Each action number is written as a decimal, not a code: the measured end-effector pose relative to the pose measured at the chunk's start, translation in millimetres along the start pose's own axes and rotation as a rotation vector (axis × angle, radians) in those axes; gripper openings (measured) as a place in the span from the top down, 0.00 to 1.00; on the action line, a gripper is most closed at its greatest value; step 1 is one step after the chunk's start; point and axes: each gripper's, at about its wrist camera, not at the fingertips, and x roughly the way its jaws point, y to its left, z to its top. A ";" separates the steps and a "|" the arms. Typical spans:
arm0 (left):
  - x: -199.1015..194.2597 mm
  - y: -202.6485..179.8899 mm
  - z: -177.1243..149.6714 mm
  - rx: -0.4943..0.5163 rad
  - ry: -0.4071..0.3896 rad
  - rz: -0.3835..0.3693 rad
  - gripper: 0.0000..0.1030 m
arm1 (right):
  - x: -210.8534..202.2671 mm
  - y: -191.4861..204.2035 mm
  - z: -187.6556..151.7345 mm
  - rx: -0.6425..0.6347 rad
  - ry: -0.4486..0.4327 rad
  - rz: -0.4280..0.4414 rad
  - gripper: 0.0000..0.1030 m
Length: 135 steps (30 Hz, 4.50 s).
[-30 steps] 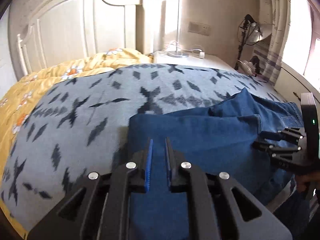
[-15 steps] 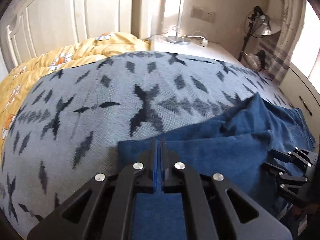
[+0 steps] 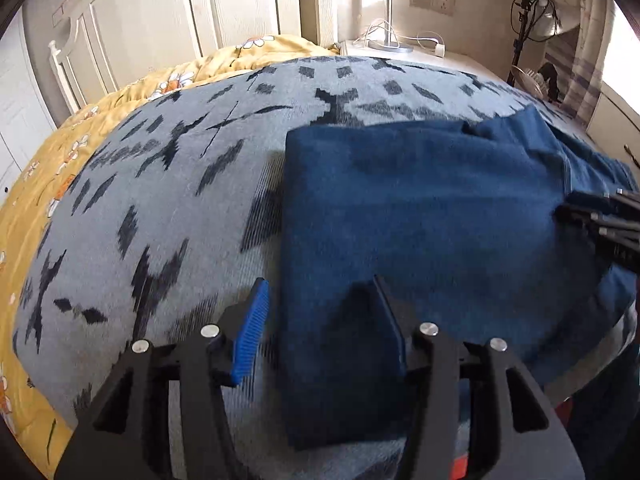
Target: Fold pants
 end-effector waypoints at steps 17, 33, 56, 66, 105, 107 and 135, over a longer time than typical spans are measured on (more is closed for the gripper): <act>-47.9 -33.3 46.7 0.087 -0.141 -0.067 0.68 | -35.4 -54.3 -7.1 0.259 -0.152 0.008 0.51; 46.5 -31.2 101.1 -0.021 0.017 -0.129 0.79 | 21.2 -38.7 38.7 0.174 -0.056 0.048 0.85; 71.7 -98.0 129.3 0.131 0.026 -0.186 0.75 | 62.3 -60.9 93.4 0.112 -0.001 0.071 0.73; -21.6 -60.8 55.7 -0.105 -0.115 -0.116 0.05 | -41.1 -37.8 47.6 0.173 -0.186 0.193 0.13; -16.3 69.8 -40.1 -0.626 0.074 -0.442 0.56 | -9.5 7.6 -35.8 0.121 -0.007 0.051 0.12; -14.1 69.2 -39.1 -0.647 0.086 -0.457 0.56 | -9.5 7.4 -35.7 0.122 -0.008 0.050 0.12; -15.3 77.2 -21.6 -0.688 0.120 -0.534 0.87 | -7.7 7.4 -33.2 0.119 0.004 0.052 0.10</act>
